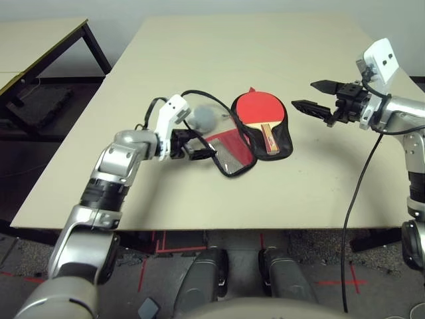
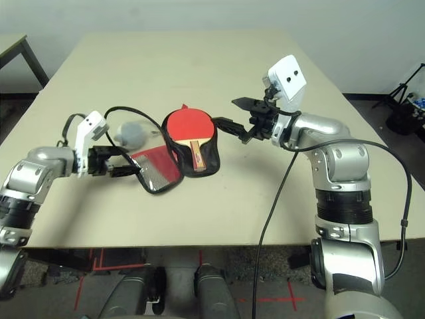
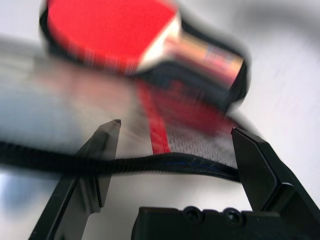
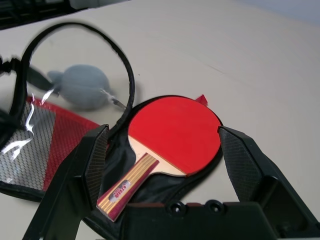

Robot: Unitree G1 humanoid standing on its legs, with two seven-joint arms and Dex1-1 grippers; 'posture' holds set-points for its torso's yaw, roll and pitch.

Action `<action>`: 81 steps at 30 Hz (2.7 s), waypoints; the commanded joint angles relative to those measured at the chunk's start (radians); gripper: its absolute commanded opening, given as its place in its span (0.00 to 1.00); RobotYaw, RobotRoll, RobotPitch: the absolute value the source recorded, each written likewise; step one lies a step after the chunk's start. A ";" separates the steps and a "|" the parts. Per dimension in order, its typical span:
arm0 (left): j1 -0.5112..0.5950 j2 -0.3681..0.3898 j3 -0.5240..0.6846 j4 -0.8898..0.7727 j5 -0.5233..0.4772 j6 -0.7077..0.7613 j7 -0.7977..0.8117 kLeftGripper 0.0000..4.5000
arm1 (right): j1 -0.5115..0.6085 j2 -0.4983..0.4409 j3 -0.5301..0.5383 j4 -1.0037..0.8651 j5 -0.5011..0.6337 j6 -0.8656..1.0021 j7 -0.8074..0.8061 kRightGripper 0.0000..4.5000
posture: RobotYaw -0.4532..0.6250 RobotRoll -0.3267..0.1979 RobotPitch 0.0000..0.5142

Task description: Store the ping-pong paddle in its case and zip it.

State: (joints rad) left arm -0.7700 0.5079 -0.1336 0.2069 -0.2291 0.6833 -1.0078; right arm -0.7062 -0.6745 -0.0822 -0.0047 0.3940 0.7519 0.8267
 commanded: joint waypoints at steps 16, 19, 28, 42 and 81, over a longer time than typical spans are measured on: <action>-0.309 -0.230 0.062 0.365 -0.019 -0.213 0.081 1.00 | -0.246 0.120 -0.268 0.196 0.104 0.660 -0.387 0.99 | 0.42 0.62 0.18; -0.226 -0.155 0.046 0.234 -0.036 -0.127 0.033 1.00 | -0.235 0.195 -0.345 0.202 0.069 0.800 -0.468 0.99 | 0.43 0.62 0.18; 0.014 -0.034 0.016 -0.095 -0.088 0.048 -0.003 1.00 | -0.247 0.351 -0.513 0.342 0.014 0.863 -0.688 0.99 | 0.46 0.62 0.18; 0.082 -0.023 0.016 -0.223 -0.137 0.123 0.061 1.00 | -0.180 0.408 -0.547 0.376 0.075 0.863 -0.828 0.99 | 0.48 0.62 0.19; 0.076 -0.026 0.022 -0.224 -0.173 0.130 0.114 1.00 | -0.231 0.582 -0.584 0.614 0.265 0.706 -1.019 0.01 | 0.49 0.62 0.23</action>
State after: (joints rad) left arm -0.7004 0.4825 -0.1058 -0.0026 -0.3981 0.8028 -0.8991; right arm -0.9464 -0.0936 -0.6873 0.6090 0.6892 1.4697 -0.1912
